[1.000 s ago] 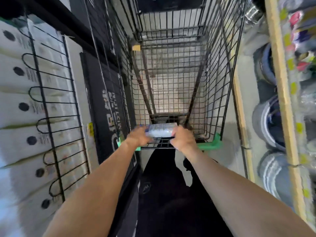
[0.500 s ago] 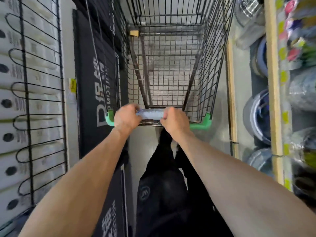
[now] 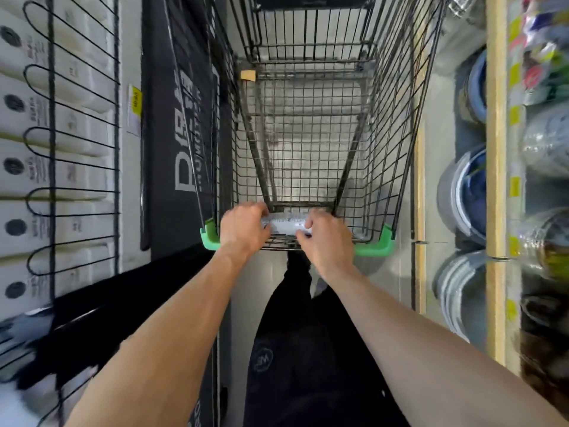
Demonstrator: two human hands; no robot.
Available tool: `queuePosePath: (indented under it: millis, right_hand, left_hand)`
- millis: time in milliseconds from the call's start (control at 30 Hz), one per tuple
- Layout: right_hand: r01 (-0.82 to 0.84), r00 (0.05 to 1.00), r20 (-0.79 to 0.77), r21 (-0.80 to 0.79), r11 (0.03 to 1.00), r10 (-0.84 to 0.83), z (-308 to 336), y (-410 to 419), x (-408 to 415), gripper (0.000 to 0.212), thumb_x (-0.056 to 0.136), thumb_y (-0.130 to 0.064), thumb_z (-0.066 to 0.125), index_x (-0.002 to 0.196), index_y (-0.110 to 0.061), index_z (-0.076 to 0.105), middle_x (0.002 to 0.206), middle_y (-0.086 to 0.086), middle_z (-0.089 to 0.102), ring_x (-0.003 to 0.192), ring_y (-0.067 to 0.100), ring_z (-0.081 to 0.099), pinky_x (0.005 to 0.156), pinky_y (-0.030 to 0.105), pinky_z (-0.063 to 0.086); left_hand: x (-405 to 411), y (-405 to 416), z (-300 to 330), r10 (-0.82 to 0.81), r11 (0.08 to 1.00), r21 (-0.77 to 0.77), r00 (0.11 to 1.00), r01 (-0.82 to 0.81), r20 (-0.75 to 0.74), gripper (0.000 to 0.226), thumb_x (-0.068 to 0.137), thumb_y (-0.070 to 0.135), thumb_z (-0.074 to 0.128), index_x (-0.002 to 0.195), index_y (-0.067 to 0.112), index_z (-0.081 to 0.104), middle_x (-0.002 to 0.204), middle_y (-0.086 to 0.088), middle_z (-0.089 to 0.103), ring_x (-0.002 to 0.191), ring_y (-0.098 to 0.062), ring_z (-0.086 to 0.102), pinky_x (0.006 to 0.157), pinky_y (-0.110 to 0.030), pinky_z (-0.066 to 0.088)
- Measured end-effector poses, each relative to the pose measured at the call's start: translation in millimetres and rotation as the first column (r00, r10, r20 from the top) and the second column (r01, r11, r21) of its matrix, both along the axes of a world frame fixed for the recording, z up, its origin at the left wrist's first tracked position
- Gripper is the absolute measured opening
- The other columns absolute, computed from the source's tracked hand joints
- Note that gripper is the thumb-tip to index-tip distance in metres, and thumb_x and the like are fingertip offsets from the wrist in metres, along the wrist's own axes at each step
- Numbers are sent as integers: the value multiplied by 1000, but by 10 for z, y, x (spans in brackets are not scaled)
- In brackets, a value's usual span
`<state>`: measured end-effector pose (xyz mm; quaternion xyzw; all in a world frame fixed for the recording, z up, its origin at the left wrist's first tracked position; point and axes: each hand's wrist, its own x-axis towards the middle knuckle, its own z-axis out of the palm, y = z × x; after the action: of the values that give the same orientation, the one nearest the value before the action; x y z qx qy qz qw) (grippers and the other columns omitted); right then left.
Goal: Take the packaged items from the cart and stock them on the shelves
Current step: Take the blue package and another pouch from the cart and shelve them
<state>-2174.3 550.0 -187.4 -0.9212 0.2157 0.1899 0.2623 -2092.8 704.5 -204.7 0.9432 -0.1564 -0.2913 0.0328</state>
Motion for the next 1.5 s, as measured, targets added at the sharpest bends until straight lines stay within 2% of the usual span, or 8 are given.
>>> queuePosePath:
  millis: [300,467,567,867,1100,1233,1333,1500]
  right_hand:
    - [-49,977,-203,103,994,69,-72,174,-653,36,79,-22,82,112,-19,67,104,2,69,95,23,68,80,38,59]
    - [-153,984,-92,-4,988,152,-54,316,-1000,25,91,-33,66,110,-18,66,99,1,72,87,20,68,76,39,59]
    - [-161,986,28,-112,981,165,-70,299,-1103,19,93,-37,60,100,-21,68,85,-4,71,77,15,67,77,35,58]
    - [-241,970,-50,-97,966,237,-139,313,-1312,16,87,-39,68,94,-25,68,87,-9,71,75,12,67,72,34,60]
    - [-303,950,-118,-145,942,288,-176,346,-1410,40,86,-48,68,117,-23,62,108,-3,67,96,17,67,78,35,59]
    - [33,985,-175,145,989,-7,-230,329,-1210,69,76,-41,82,134,-25,47,133,-2,57,119,18,58,98,37,48]
    - [344,939,-153,433,833,-308,-129,278,-901,78,72,-30,88,138,-28,46,143,-6,50,130,14,49,110,39,39]
    - [241,960,-2,515,823,-280,287,30,-432,74,65,-23,92,131,-28,60,131,-7,60,115,8,56,105,33,45]
  left_hand:
    - [-534,340,-127,-42,960,256,961,115,-273,39,85,26,64,123,31,60,123,-2,66,113,-28,63,91,-39,52]
    - [-762,547,-202,-180,890,350,930,292,-319,51,90,15,60,138,25,47,130,-5,61,118,-29,61,86,-39,50]
    - [-894,647,-250,-182,894,331,920,301,-346,52,89,15,60,138,24,46,127,-6,61,115,-31,62,85,-41,51]
    - [-853,830,-429,-31,987,103,769,126,-639,83,79,16,81,148,33,40,143,-1,52,130,-26,49,113,-42,38]
    - [-771,804,-462,-200,963,99,909,252,-365,54,86,43,72,135,31,53,121,-8,67,112,-30,61,90,-40,50]
    - [-433,678,-397,-135,973,95,857,208,-496,52,82,38,76,131,34,60,118,-4,70,109,-27,64,93,-37,52]
    - [-39,592,-167,-142,985,-18,756,169,-639,47,78,28,82,123,24,68,112,-3,72,103,-23,65,91,-33,52]
    - [563,94,498,-365,916,-139,640,376,-676,32,80,12,80,111,15,72,106,-3,74,103,-24,66,89,-35,50]
